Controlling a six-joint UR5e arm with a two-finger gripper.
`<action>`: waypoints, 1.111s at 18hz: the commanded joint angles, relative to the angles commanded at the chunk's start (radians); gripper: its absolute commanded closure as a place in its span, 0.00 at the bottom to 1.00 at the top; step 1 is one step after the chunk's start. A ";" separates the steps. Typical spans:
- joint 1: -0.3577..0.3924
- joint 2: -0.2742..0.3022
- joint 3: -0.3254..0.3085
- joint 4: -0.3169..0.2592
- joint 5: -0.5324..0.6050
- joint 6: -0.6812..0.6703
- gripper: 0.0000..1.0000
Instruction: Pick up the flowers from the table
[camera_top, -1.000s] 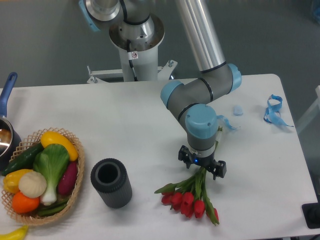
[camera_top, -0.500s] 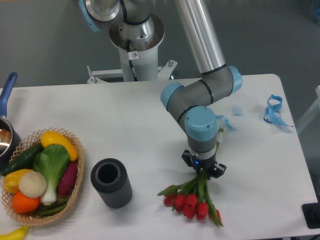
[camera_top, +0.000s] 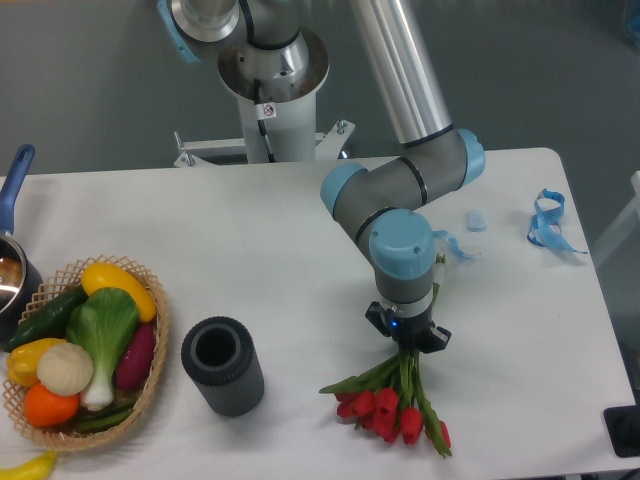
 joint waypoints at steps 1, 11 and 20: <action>0.003 0.017 0.000 -0.003 0.002 0.002 0.95; 0.046 0.063 0.106 -0.145 -0.030 0.012 0.94; 0.045 0.052 0.227 -0.356 -0.057 0.012 0.94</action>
